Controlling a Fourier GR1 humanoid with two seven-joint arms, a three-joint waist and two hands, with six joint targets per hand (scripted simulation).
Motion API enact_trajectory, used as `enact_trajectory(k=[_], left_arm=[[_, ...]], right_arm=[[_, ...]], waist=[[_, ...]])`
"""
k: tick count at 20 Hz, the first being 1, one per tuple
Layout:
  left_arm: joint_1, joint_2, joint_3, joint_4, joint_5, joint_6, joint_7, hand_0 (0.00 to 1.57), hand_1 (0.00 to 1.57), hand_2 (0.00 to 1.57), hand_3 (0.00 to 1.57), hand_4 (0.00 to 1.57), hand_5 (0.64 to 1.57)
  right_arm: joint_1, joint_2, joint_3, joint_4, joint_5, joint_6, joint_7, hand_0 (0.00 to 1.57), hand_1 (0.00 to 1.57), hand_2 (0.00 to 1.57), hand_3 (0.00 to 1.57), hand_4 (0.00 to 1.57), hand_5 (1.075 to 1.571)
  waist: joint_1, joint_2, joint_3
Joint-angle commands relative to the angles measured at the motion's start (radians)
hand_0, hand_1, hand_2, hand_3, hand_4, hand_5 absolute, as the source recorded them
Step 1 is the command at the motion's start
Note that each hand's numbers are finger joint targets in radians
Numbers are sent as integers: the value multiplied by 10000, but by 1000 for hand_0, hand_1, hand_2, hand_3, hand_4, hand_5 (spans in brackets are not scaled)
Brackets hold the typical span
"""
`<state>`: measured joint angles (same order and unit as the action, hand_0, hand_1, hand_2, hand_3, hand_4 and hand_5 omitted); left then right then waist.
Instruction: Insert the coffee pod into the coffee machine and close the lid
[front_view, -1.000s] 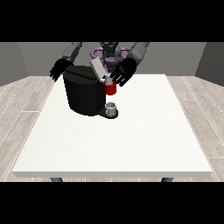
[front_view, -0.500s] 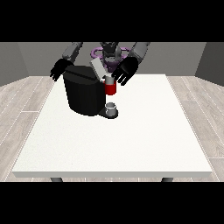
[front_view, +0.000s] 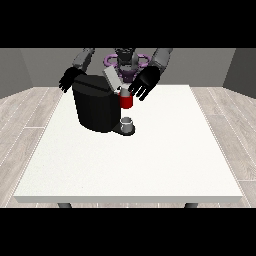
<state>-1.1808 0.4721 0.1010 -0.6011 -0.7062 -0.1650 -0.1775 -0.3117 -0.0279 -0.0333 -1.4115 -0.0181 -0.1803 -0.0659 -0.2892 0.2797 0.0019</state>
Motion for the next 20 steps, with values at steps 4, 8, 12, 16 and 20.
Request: enact_trajectory(k=[4, 8, 12, 16, 20], left_arm=[[71, 27, -482, 39, -423, -638, -199, 0, 0, 0, 0, 0, 1571], [69, -369, -596, -134, -623, -376, 288, 0, 0, 0, 0, 0, 1571], [231, -468, -516, -239, -497, -676, 266, 0, 0, 0, 0, 0, 1571], [452, -287, -342, -158, -485, -594, 115, 0, 0, 0, 0, 0, 1571], [777, -450, -275, -309, -440, -455, 8, 0, 0, 0, 0, 0, 1571]], right_arm=[[-348, -28, -330, 229, -134, -224, 314, 0, 0, 0, 0, 419, 1571], [-58, -360, -570, 624, -284, 165, -153, 0, 0, 0, 0, 360, 1571], [373, -329, -641, 1022, -360, 305, -591, 0, 0, 0, 0, 387, 1571], [229, -586, -642, 660, -280, 281, -106, 0, 0, 0, 0, 416, 1571], [234, -197, -574, 621, -395, -16, 261, 0, 0, 0, 0, 381, 1571]], waist=[[325, -129, -15], [242, -348, -14], [500, -666, -13], [544, -838, -17], [763, -1183, -20]])
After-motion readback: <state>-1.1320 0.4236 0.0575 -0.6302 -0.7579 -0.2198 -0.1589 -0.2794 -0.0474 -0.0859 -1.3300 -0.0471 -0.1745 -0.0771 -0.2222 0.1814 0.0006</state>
